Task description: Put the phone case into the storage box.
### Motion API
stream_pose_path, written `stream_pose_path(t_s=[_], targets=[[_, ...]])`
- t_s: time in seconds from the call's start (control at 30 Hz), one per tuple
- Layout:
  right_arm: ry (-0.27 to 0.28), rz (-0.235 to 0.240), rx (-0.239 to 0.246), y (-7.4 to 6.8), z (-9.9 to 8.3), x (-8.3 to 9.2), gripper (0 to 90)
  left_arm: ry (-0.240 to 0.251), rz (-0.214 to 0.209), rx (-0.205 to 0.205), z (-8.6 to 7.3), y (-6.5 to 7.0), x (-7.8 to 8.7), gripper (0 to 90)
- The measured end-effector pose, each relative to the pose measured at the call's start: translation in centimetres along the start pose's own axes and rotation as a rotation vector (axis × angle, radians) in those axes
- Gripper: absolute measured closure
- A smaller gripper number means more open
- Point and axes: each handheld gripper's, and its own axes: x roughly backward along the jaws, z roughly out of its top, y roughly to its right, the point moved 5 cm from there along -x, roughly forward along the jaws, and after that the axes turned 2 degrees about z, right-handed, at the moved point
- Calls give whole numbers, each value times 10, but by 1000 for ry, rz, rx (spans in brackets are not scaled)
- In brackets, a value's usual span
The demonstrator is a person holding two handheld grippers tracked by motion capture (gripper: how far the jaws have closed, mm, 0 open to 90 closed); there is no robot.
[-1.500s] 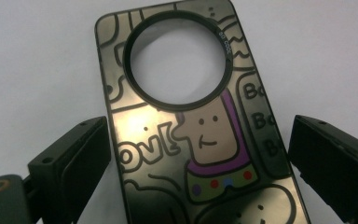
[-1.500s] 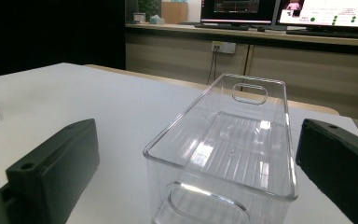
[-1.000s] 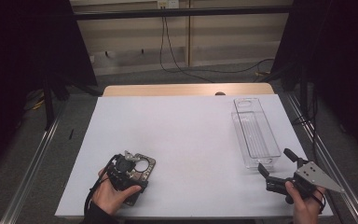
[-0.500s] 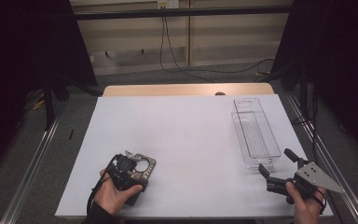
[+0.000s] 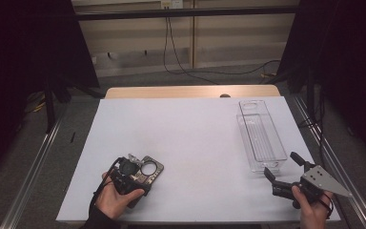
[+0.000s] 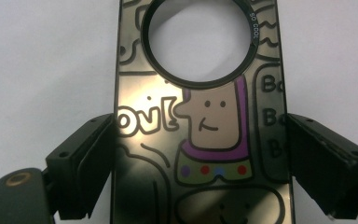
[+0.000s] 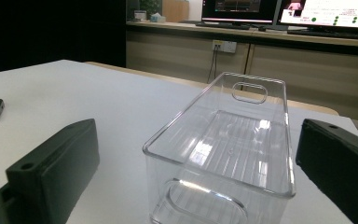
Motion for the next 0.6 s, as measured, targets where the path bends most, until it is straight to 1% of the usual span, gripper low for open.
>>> stream_pose_path(t_s=[0.07, 0.1, 0.13, 0.2, 0.23, 0.27, 0.33, 0.37, 0.43, 0.5, 0.57, 0.6], targets=[[0, 1, 0, 0, 0, 0, 0, 27, -22, 17, 1, -1, 0, 125], [0, 2, 1, 0, 0, 0, 0, 37, -27, 30, 1, -3, 0, 125], [-1, 0, 0, 0, 0, 0, 0, 45, -24, 36, 2, -4, 1, 124], [0, 1, -2, 0, 0, 0, 0, 67, -41, 29, 3, -5, 3, 124], [0, 1, -2, 0, 0, 0, 0, 79, -48, 42, 3, -4, 4, 124], [0, 0, -2, 0, 0, 0, 0, 93, -53, 31, 4, -5, 5, 124], [1, 2, -3, 0, 0, 0, 0, 127, -79, 36, 6, -3, 7, 124], [1, 4, -4, -1, 0, 0, 0, 143, -79, 35, 7, -2, 8, 124], [2, 5, -2, -1, 0, 0, 0, 185, -98, 25, 9, -1, 11, 124], [1, 4, -4, -1, 0, 0, 0, 214, -91, 26, 10, -1, 13, 124], [0, 2, -4, 0, 0, 0, 0, 251, -102, 22, 12, 0, 16, 124], [-1, 2, -2, 0, 0, 0, 0, 264, -97, 8, 13, 0, 17, 124]])
